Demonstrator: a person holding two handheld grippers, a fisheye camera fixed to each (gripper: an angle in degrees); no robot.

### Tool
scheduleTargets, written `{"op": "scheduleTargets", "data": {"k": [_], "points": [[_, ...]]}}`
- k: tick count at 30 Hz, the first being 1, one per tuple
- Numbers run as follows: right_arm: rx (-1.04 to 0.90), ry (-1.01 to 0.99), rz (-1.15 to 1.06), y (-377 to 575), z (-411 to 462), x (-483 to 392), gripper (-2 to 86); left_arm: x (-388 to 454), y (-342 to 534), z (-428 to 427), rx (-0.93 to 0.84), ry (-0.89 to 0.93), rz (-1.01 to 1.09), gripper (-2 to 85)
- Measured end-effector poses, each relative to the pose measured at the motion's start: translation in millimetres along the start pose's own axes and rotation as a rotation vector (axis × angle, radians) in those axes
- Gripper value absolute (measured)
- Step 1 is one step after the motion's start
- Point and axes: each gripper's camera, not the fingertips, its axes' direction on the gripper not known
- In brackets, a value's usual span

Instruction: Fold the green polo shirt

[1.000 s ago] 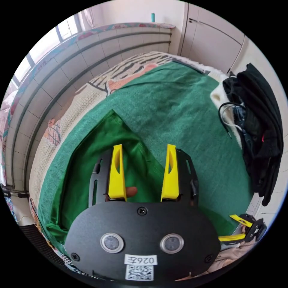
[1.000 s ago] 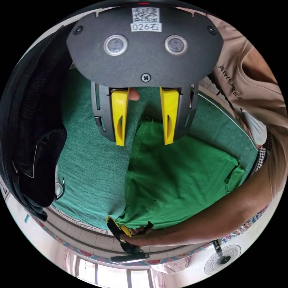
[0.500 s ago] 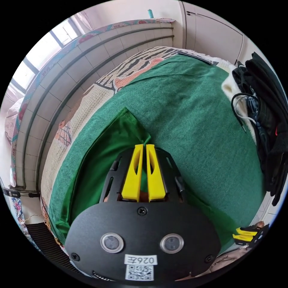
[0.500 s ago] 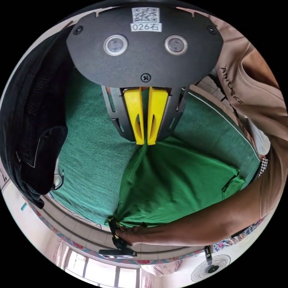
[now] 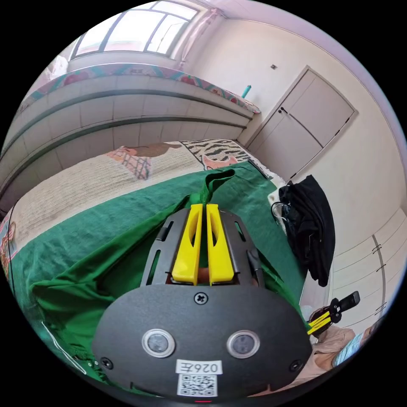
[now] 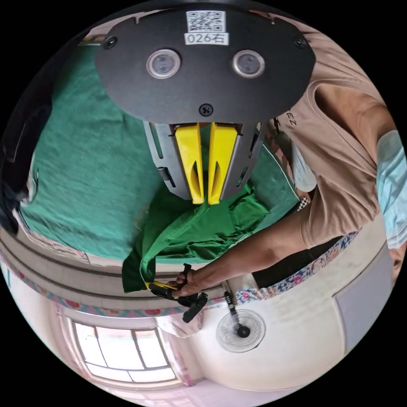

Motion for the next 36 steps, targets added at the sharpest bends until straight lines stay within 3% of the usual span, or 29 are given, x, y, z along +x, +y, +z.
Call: {"op": "scheduleTargets", "data": {"k": [5,10,17,25,30,36], "points": [[-0.104,-0.042,-0.198,44.6,56.6,-98.9,-1.6,-108.4,56.3,-96.3,0.065,0.085,-0.078,-0.1],[-0.193,-0.127,-0.229,79.8,117.5,-154.9,-1.5,-217.8,119.0,-166.1,0.153,0.183,-0.183,0.0],[-0.238,-0.236,-0.250,124.9,185.7,-229.2,-1.5,-301.7,167.0,-219.0,0.190,0.197,-0.232,0.2],[-0.320,-0.186,-0.448,180.8,289.0,-330.6,2.9,-381.5,235.5,-251.6,0.348,0.328,-0.451,4.7],[-0.499,-0.253,-0.609,210.7,326.4,-385.6,13.8,-363.6,269.4,-296.6,0.462,0.268,-0.474,5.8],[-0.443,-0.238,-0.530,190.5,268.3,-342.8,13.0,-206.6,281.7,-305.0,0.290,0.236,-0.126,-0.3]]}}
